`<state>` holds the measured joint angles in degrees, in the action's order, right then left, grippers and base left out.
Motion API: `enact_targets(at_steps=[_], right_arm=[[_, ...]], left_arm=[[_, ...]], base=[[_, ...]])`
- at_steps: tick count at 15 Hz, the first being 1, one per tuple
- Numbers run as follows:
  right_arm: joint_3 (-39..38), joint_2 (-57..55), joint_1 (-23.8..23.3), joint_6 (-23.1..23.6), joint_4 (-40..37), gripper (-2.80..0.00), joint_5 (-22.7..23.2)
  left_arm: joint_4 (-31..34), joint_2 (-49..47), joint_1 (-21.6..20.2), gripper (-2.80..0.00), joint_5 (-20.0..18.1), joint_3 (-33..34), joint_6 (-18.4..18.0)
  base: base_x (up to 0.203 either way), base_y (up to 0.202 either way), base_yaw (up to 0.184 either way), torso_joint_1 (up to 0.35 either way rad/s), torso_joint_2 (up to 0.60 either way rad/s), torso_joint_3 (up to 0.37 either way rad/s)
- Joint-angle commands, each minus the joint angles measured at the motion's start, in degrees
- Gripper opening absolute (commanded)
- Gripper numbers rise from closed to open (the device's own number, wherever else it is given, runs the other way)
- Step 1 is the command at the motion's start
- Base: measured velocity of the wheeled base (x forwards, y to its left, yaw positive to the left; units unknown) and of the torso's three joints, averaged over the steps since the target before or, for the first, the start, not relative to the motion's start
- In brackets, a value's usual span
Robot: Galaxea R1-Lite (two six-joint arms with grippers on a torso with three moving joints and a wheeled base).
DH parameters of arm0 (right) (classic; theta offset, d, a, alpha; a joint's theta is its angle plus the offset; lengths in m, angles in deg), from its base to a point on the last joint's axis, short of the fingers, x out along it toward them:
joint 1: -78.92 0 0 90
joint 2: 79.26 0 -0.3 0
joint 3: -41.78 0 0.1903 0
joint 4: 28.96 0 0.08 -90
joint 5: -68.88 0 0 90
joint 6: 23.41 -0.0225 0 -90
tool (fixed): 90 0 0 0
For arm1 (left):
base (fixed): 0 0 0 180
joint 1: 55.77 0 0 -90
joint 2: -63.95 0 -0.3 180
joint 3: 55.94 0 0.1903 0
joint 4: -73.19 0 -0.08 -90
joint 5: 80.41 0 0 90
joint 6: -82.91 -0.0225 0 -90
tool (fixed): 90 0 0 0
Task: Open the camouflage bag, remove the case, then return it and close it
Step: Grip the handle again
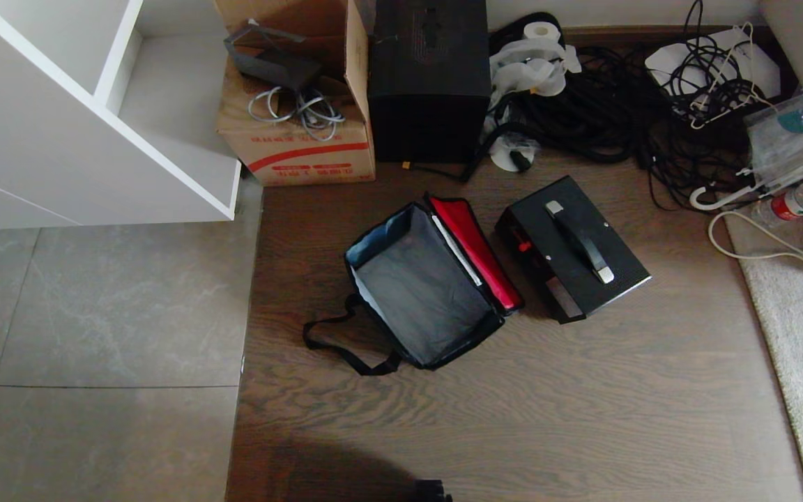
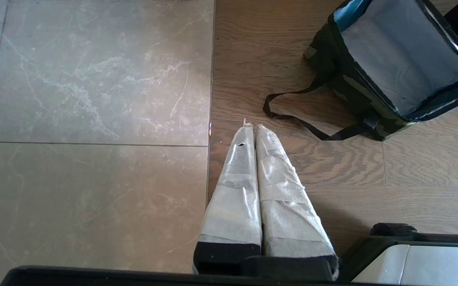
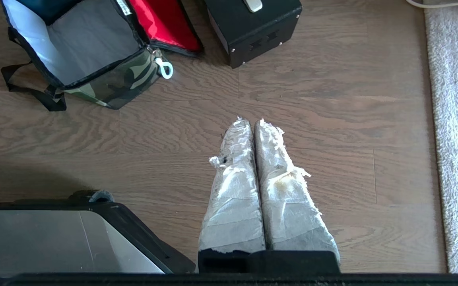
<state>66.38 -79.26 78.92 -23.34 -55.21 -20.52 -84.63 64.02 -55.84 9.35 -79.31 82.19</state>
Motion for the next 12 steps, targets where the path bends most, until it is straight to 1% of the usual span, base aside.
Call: enact_targets(at_steps=[1,12], right_arm=[[0.0,-0.1,0.0,0.0,0.0,-2.8,0.0],[0.0,-0.1,0.0,0.0,0.0,-2.8,0.0]], left_arm=[[0.0,-0.1,0.0,-2.8,0.0,0.5,0.0],[0.0,-0.1,0.0,-2.8,0.0,0.5,0.0]], base=[[0.0,0.0,0.0,0.0,0.0,0.0],[0.0,0.0,0.0,0.0,0.0,0.0]])
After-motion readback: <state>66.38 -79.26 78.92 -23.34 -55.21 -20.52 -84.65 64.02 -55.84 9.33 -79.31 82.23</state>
